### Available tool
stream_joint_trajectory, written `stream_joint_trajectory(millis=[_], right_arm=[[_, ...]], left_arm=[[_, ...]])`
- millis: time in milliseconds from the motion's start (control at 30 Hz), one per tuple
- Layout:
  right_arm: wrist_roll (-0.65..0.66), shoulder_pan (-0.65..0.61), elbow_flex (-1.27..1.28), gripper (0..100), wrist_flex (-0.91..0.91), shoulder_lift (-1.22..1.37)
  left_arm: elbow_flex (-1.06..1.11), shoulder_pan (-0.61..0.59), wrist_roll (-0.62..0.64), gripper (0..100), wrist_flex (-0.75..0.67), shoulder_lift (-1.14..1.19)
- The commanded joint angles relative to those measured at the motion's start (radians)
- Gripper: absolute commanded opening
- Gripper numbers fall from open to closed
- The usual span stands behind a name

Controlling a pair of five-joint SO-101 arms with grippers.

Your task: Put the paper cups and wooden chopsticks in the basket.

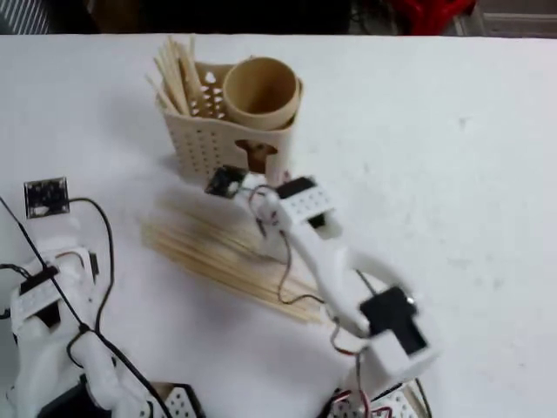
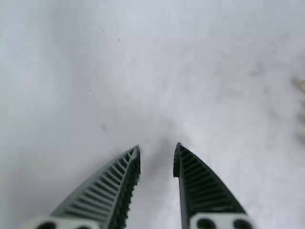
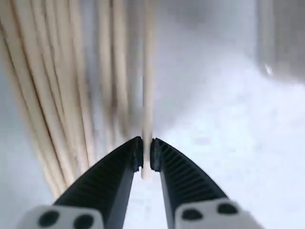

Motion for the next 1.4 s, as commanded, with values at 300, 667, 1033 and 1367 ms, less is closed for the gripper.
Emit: stream_joint_trajectory(millis=[300, 667, 1033, 1367], right_arm=[[0.017, -0.031, 0.215, 6.4, 0.01, -0.245], [0.018, -0.036, 0.152, 21.9, 0.03, -0.211], [-0.038, -0.205, -0.117, 26.2, -0.085, -0.059], [-0.038, -0.213, -0.216, 21.4, -0.186, 0.229]], left_arm=[[-0.005, 0.015, 0.008, 13, -0.018, -0.001], [-0.005, 0.015, 0.008, 13, -0.018, -0.001], [-0.005, 0.015, 0.008, 13, -0.018, -0.001], [-0.005, 0.015, 0.008, 13, -0.018, -0.001]])
